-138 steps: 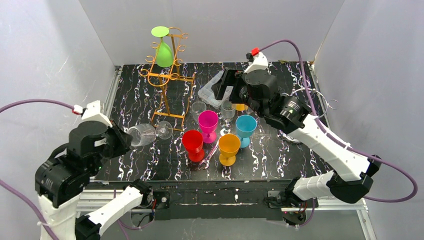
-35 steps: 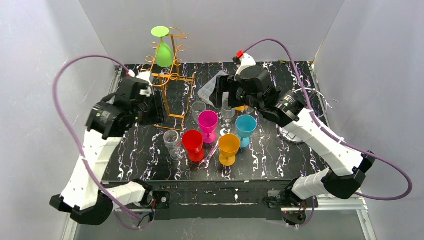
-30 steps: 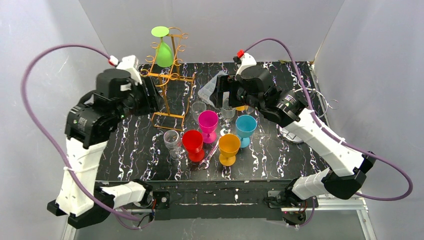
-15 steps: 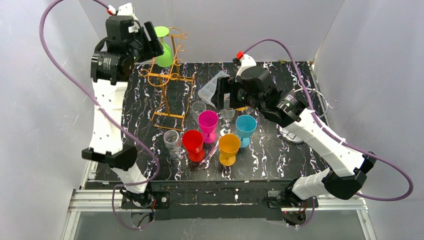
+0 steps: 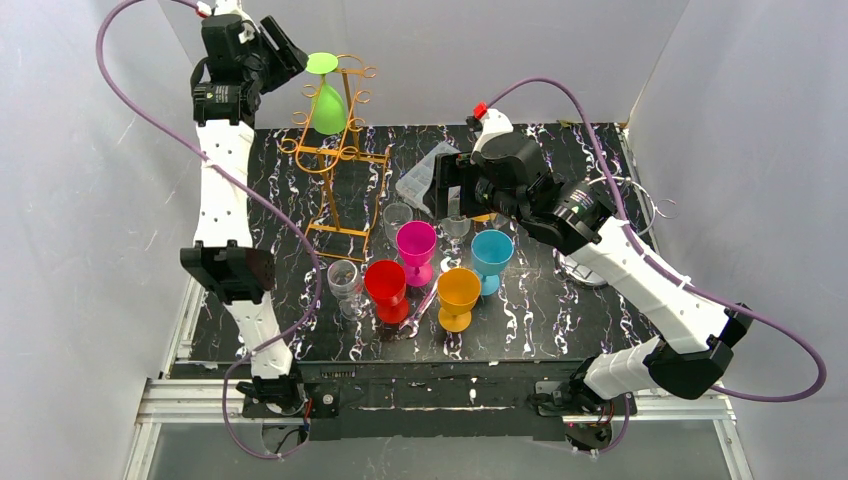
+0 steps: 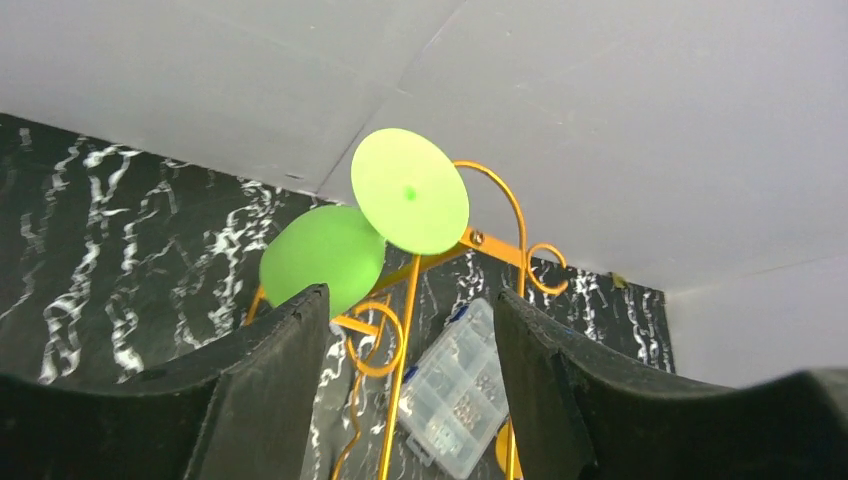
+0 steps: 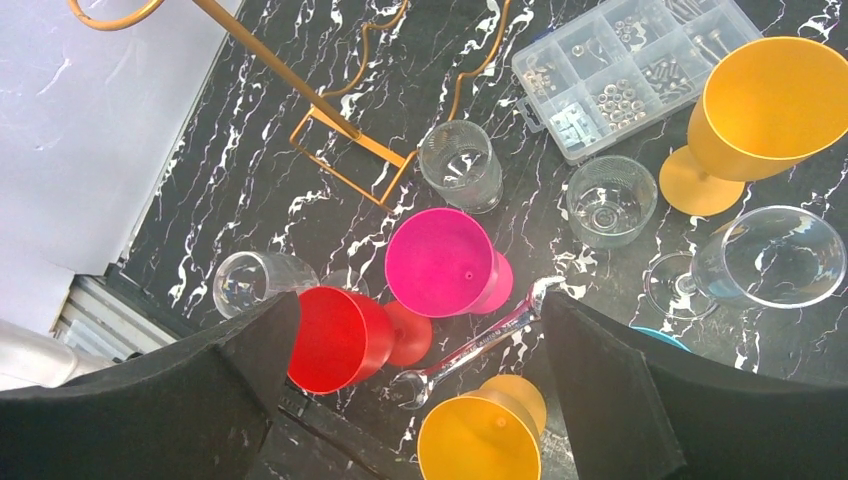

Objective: Take the wine glass off the wine glass rack
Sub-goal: Pick up the wine glass from the wine rack.

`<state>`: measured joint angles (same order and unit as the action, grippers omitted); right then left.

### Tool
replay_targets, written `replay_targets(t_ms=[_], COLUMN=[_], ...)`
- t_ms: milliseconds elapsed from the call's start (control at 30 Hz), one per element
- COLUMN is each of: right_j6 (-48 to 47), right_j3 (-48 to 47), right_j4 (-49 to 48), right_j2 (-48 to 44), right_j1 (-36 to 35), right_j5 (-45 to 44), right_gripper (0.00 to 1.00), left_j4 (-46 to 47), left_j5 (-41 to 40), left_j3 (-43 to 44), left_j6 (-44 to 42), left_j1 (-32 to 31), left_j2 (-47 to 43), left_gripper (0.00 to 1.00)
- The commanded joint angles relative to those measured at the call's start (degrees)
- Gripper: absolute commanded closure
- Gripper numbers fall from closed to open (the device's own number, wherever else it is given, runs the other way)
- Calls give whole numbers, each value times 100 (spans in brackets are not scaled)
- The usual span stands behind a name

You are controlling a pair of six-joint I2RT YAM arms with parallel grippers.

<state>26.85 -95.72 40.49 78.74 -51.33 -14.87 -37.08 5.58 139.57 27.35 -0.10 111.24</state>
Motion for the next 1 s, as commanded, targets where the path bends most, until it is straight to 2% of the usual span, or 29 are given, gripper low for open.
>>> replay_targets(t_ms=[0,433,967], right_j6=[44,53,109], right_j3=[86,115,98], right_j4=[-275,-355,-428], right_j2=[-146,-2,99], right_j1=[35,35,35], right_j5=[-139,-273,-271], right_gripper=[0,0,0], left_j4=[899,1669,2102], left_j5=[596,1269,1712], left_j3=[62,138,268], left_j6=[436,1103,1700], left_j1=[283,551,555], left_j2=[281,1115,1552], left_gripper=[42,53,64])
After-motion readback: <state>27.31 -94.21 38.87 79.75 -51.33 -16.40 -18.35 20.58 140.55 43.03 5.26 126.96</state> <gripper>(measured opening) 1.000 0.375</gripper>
